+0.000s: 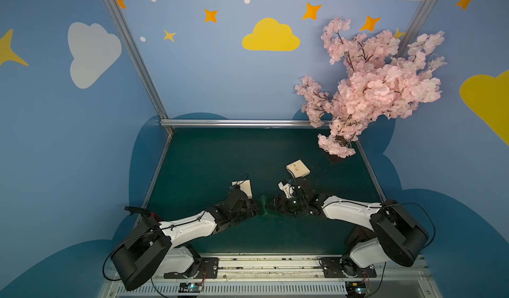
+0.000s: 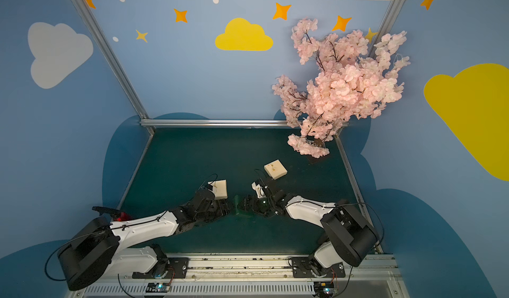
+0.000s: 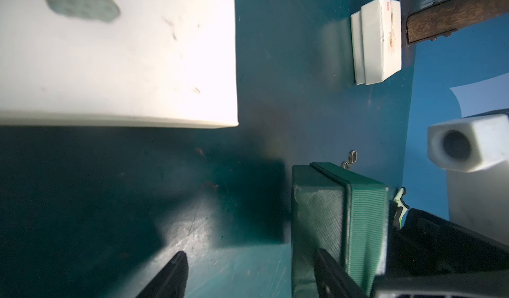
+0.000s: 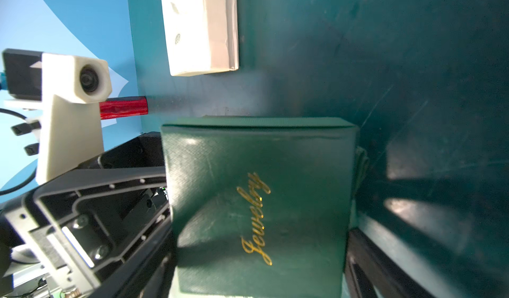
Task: Take the rings out of the lift-off lid box
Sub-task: Open the lid on the jewelry box.
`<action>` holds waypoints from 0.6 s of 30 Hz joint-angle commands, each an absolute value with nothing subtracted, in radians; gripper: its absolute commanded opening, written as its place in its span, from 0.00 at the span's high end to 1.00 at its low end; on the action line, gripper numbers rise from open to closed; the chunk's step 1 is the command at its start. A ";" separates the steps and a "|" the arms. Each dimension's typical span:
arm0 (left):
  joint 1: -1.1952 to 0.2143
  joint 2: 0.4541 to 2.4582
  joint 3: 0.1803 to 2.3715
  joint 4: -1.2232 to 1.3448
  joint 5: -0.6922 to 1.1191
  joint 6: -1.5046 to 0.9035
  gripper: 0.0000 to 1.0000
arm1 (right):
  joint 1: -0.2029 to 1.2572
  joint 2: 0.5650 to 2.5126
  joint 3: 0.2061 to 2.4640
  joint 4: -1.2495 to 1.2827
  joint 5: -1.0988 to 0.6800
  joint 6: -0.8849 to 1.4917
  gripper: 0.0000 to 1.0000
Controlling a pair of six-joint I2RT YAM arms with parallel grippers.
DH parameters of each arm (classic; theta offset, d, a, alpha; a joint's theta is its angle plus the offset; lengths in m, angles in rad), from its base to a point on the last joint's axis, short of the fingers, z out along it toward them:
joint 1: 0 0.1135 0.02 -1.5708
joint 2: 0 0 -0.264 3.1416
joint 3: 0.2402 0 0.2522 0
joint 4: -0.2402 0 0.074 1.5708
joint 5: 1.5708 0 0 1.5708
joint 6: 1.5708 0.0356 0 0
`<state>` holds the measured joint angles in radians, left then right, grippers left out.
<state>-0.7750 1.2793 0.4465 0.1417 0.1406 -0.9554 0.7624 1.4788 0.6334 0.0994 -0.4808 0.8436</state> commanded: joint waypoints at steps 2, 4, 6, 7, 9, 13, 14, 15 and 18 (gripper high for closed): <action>-0.779 1.300 0.463 0.145 0.161 -0.951 0.27 | 0.770 1.459 0.637 0.170 -0.523 0.864 0.12; -0.787 1.304 0.459 0.154 0.165 -0.960 0.27 | 0.767 1.455 0.637 0.178 -0.533 0.877 0.12; -0.796 1.305 0.463 0.155 0.163 -0.957 0.27 | 0.767 1.453 0.637 0.195 -0.545 0.883 0.12; -0.801 1.308 0.467 0.149 0.160 -0.955 0.27 | 0.767 1.451 0.637 0.200 -0.550 0.884 0.12; -0.812 1.311 0.478 0.134 0.151 -0.946 0.27 | 0.767 1.445 0.637 0.202 -0.551 0.885 0.12; -0.822 1.327 0.492 0.108 0.147 -0.934 0.27 | 0.764 1.424 0.629 0.211 -0.548 0.890 0.12; -0.823 1.330 0.492 0.106 0.147 -0.936 0.27 | 0.764 1.418 0.627 0.215 -0.549 0.890 0.12; -0.824 1.332 0.494 0.104 0.148 -0.936 0.27 | 0.762 1.414 0.626 0.216 -0.547 0.891 0.12; -0.825 1.336 0.496 0.095 0.146 -0.936 0.27 | 0.759 1.400 0.625 0.223 -0.552 0.893 0.12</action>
<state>-0.8108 1.3148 0.4786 0.1349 0.1352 -0.9573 0.7528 1.4536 0.6113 0.1005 -0.4763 0.8867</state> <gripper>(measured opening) 0.727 0.881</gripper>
